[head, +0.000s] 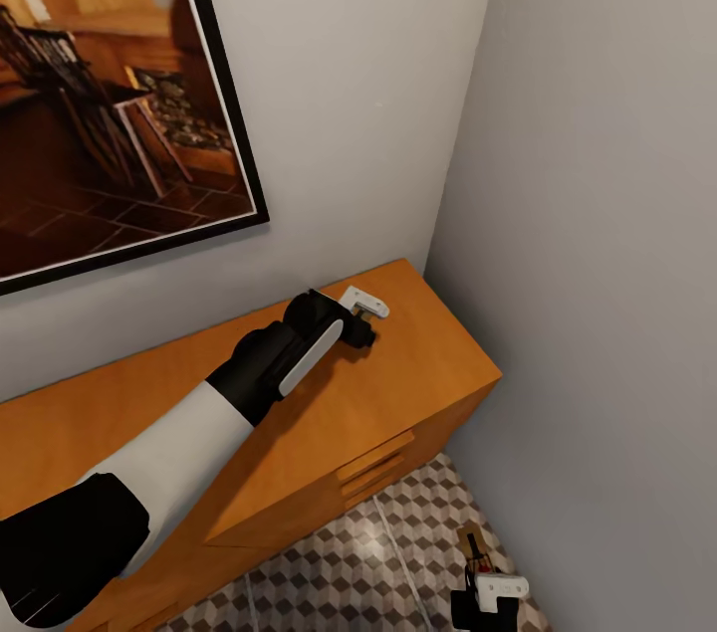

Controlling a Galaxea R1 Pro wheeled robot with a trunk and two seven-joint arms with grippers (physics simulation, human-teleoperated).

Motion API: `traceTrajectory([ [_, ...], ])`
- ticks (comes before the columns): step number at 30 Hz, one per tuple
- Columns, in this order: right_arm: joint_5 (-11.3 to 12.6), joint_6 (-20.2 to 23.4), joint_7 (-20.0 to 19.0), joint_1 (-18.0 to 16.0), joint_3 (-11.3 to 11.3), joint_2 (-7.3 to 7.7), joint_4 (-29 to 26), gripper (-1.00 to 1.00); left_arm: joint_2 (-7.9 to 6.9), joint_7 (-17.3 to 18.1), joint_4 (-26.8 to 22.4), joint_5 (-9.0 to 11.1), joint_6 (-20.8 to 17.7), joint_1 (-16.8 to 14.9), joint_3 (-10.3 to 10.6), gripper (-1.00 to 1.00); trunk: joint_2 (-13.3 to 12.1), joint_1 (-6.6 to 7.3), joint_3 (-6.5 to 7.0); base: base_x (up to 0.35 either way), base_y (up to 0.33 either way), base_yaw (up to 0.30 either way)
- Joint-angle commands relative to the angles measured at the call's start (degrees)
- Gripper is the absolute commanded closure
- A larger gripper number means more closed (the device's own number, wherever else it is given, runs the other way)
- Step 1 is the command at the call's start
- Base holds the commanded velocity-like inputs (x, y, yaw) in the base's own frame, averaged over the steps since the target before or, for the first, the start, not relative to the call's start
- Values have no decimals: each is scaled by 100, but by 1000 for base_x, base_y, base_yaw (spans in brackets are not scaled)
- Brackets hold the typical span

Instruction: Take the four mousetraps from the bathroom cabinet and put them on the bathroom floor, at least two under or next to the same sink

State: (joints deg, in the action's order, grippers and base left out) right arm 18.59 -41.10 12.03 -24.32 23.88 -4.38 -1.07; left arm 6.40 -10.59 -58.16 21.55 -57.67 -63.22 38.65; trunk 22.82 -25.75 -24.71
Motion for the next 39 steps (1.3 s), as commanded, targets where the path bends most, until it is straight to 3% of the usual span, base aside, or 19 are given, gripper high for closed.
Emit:
traceTrajectory([
  [1, 30, -12, 36, -3, 49, -2, 5, 100, -1, -57, -1, 60, -16, -6, 13, -100, 10, -3, -9, 0, 0, 0],
  [39, 31, -12, 36, -4, 54, -2, 7, 100, -16, -57, 50, 69, -16, 30, 11, -100, 10, -3, -168, 0, 0, 0],
])
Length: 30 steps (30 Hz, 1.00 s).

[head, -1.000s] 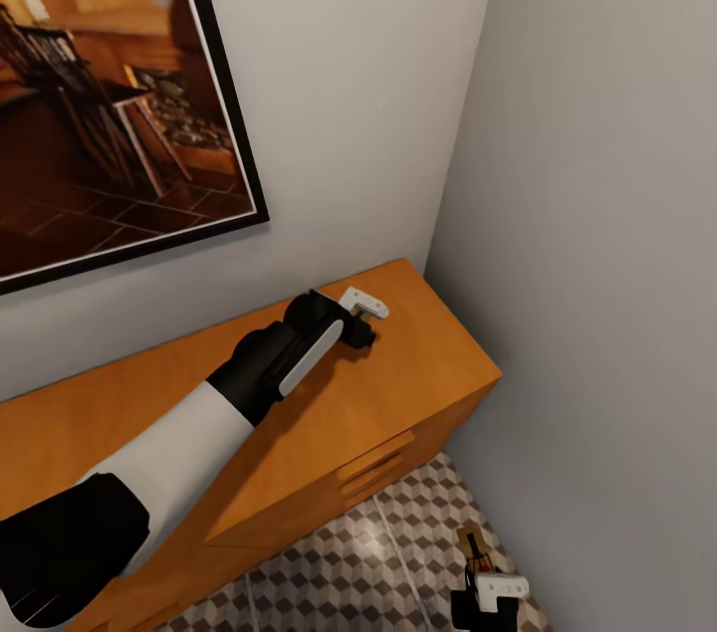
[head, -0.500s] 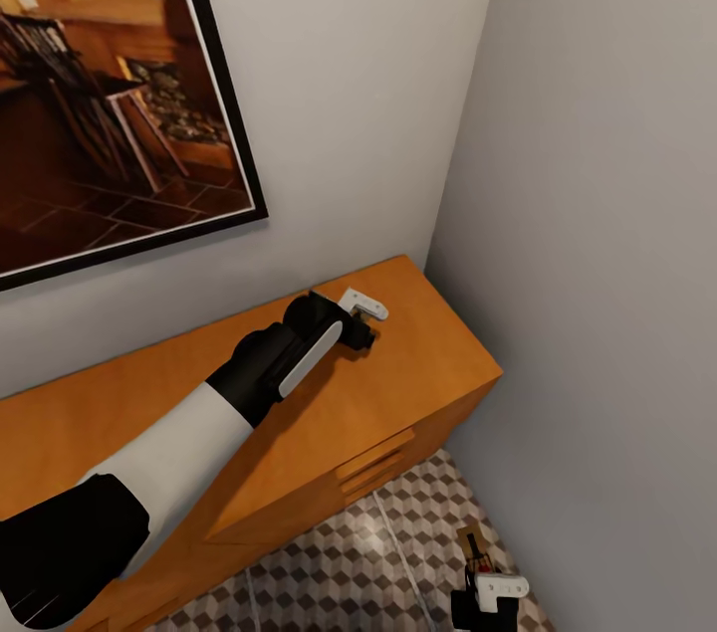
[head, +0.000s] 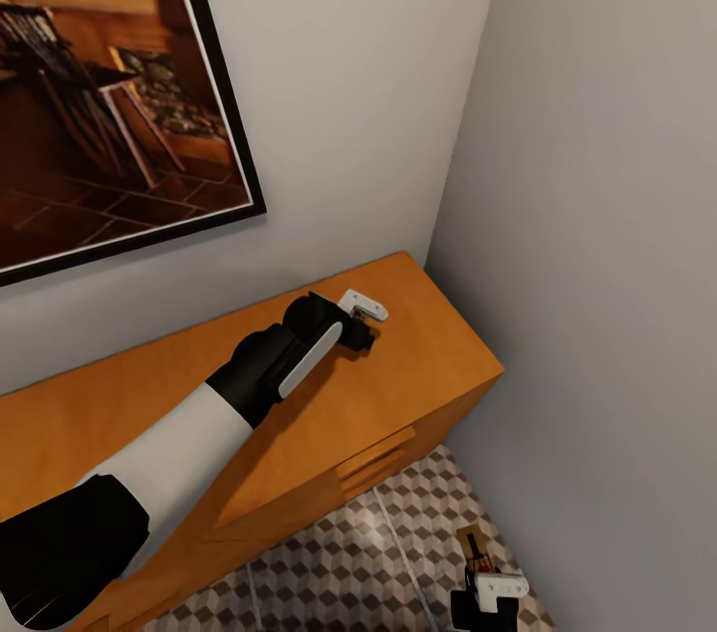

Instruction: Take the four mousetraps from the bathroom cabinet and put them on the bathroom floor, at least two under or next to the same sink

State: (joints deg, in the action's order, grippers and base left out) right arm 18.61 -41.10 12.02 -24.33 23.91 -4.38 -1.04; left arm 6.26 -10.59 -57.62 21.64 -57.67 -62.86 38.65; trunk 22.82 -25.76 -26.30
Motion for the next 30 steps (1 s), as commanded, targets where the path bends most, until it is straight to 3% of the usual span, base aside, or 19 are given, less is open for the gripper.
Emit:
traceTrajectory([
  [1, 29, -12, 37, -3, 49, -3, 2, 100, -2, -54, -3, 60, -16, -7, 11, -100, 10, -3, -14, 0, 0, 0],
  [30, 29, -12, 37, -5, 48, -3, 5, 100, -2, -54, 39, 66, -16, 2, 11, -100, 10, -3, -68, 0, 0, 0],
])
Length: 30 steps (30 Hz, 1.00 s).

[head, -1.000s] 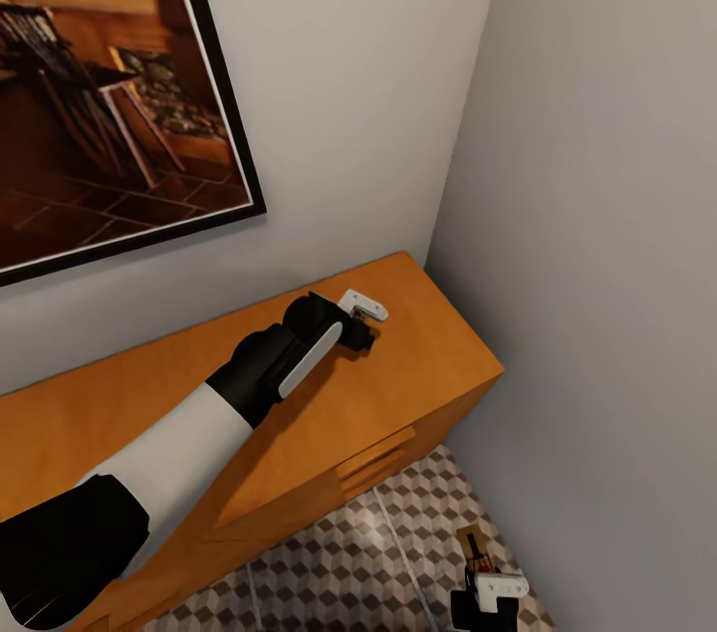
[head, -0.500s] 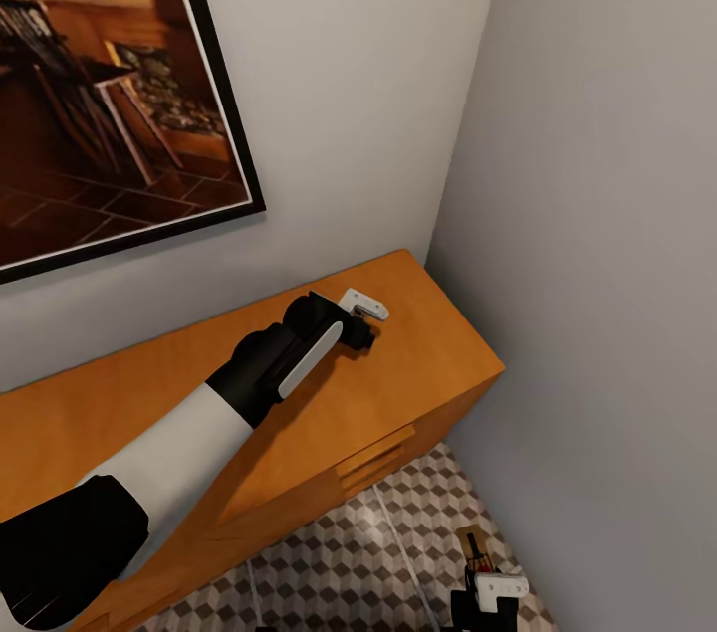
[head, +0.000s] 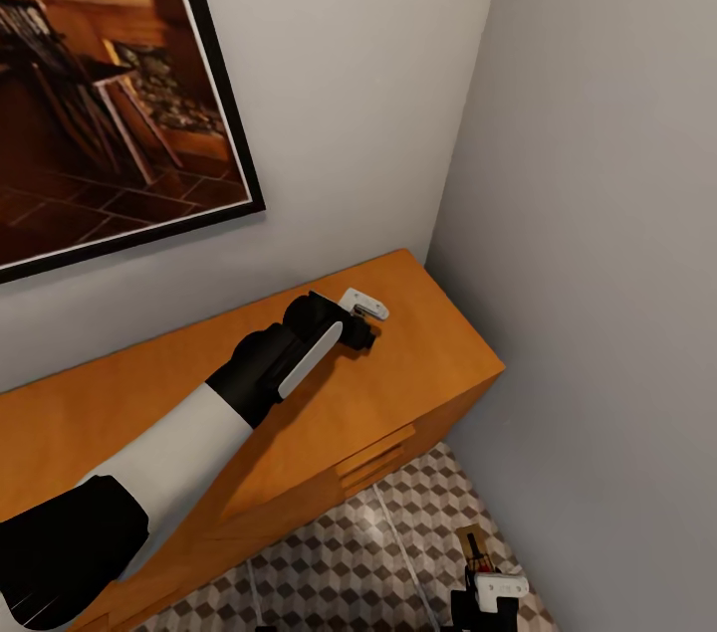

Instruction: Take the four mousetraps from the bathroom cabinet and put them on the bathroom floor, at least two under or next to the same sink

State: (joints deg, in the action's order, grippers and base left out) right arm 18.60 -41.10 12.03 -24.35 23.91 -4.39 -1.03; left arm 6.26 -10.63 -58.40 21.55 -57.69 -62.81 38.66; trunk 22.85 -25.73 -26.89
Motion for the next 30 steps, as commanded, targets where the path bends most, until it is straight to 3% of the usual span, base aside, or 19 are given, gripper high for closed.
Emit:
traceTrajectory([
  [1, 30, -12, 37, -4, 50, -1, 5, 100, -2, -50, 132, 72, -14, -3, 10, -100, 7, -5, -10, 0, 0, 0],
  [21, 30, -12, 36, -4, 48, 0, 6, 100, -5, -45, 162, 69, -14, -3, 10, -100, 7, -5, -13, 0, 0, 0],
  [22, 30, -12, 36, -3, 48, 0, 6, 100, -7, -45, 161, 69, -14, -3, 10, 100, 7, -5, -13, 0, 0, 0],
  [30, 30, -12, 36, -2, 47, -2, 6, 100, -7, -50, 170, 71, -14, -3, 10, 100, 7, -5, -13, 0, 0, 0],
])
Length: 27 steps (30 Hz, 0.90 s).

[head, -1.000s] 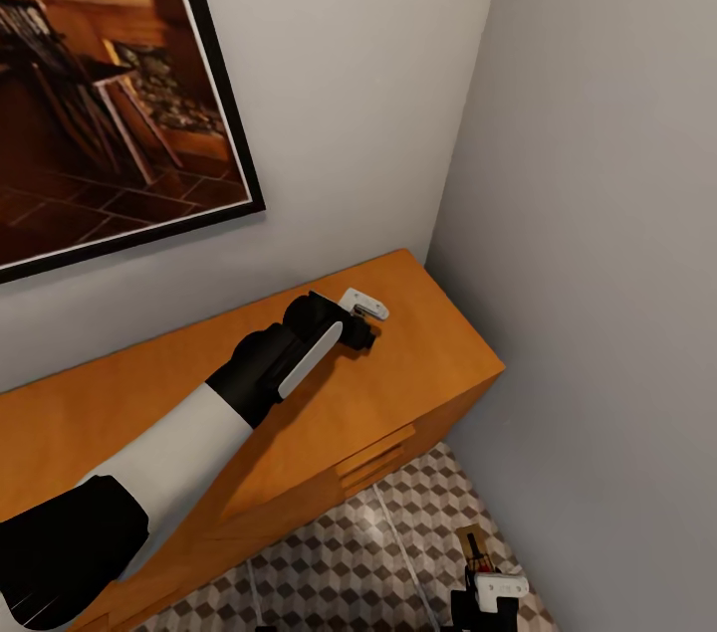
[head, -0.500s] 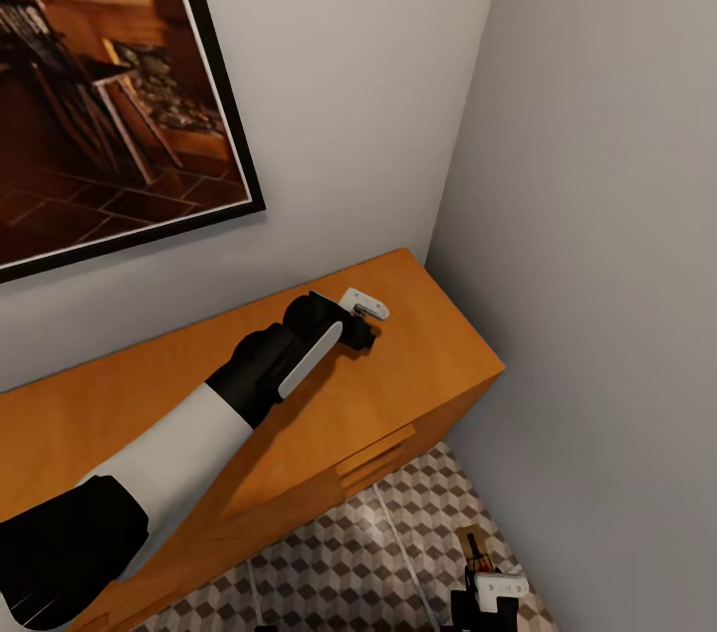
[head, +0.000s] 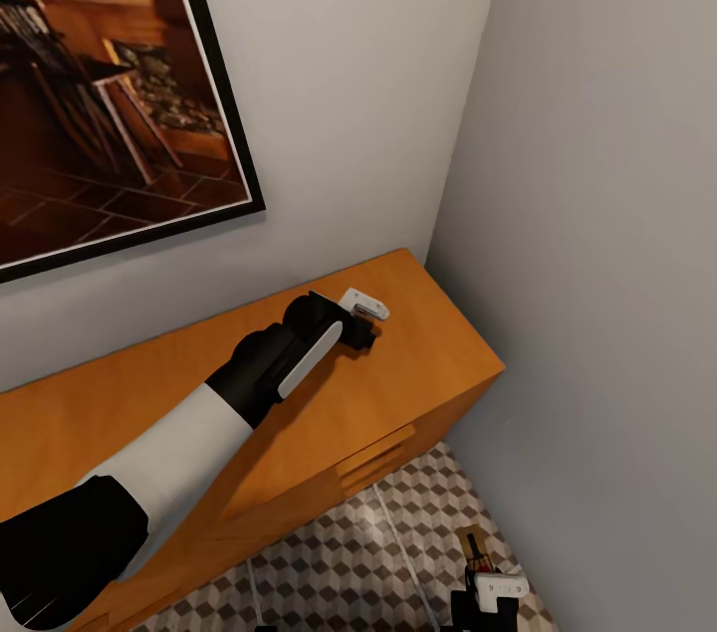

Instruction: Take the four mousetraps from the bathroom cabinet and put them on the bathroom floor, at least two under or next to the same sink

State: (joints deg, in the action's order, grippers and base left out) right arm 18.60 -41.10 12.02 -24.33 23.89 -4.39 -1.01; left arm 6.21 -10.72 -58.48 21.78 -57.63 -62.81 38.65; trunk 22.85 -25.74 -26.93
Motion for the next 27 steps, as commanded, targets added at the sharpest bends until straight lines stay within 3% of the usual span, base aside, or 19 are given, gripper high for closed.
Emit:
traceTrajectory([
  [1, 30, -12, 37, -6, 49, -1, 4, 100, -2, -42, 179, 47, -20, -3, 11, 100, 7, -5, -9, 0, 0, 0],
  [27, 30, -4, 37, -9, 54, -2, 4, 100, 3, -59, -46, 45, -20, -3, -14, 100, 7, -5, -9, 0, 0, 0],
])
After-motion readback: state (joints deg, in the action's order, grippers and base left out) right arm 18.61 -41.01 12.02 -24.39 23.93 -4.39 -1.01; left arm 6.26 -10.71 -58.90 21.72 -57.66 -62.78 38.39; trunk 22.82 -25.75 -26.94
